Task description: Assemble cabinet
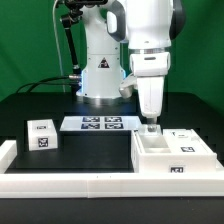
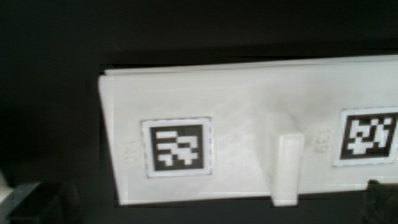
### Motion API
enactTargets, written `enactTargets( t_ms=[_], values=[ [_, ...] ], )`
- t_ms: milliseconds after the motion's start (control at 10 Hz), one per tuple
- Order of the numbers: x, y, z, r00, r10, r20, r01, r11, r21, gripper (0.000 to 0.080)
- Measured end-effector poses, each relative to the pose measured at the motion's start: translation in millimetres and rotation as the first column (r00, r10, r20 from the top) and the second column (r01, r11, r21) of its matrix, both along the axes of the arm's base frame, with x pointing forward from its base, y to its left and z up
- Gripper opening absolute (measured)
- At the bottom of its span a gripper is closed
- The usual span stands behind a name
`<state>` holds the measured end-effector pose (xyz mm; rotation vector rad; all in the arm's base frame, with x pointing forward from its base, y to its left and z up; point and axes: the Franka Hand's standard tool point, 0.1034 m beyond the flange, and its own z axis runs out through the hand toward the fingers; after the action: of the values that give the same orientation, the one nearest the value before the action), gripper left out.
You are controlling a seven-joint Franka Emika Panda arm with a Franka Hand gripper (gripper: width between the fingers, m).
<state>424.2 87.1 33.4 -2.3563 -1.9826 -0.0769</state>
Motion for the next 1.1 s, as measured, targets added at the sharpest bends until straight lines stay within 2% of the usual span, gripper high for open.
enactTargets(
  t_ms=[400, 700, 800, 900, 1000, 1100],
  values=[
    [-10.5, 3.4, -17.8, 1.000, -0.003, -0.029, 0.004, 1.000, 0.015, 0.0797],
    [-11.7, 4.5, -21.8, 1.000, -0.007, -0.022, 0.007, 1.000, 0.024, 0.0788],
    [-11.7, 4.1, -21.9, 1.000, -0.008, -0.022, 0.008, 1.000, 0.024, 0.0630],
    [-11.7, 3.6, -22.1, 1.000, -0.009, -0.022, 0.009, 1.000, 0.024, 0.0630],
    [-12.0, 2.7, -22.7, 1.000, -0.010, -0.024, 0.011, 1.000, 0.024, 0.0429],
    [-12.2, 1.5, -23.3, 1.000, -0.013, -0.025, 0.014, 1.000, 0.024, 0.0294]
  ],
)
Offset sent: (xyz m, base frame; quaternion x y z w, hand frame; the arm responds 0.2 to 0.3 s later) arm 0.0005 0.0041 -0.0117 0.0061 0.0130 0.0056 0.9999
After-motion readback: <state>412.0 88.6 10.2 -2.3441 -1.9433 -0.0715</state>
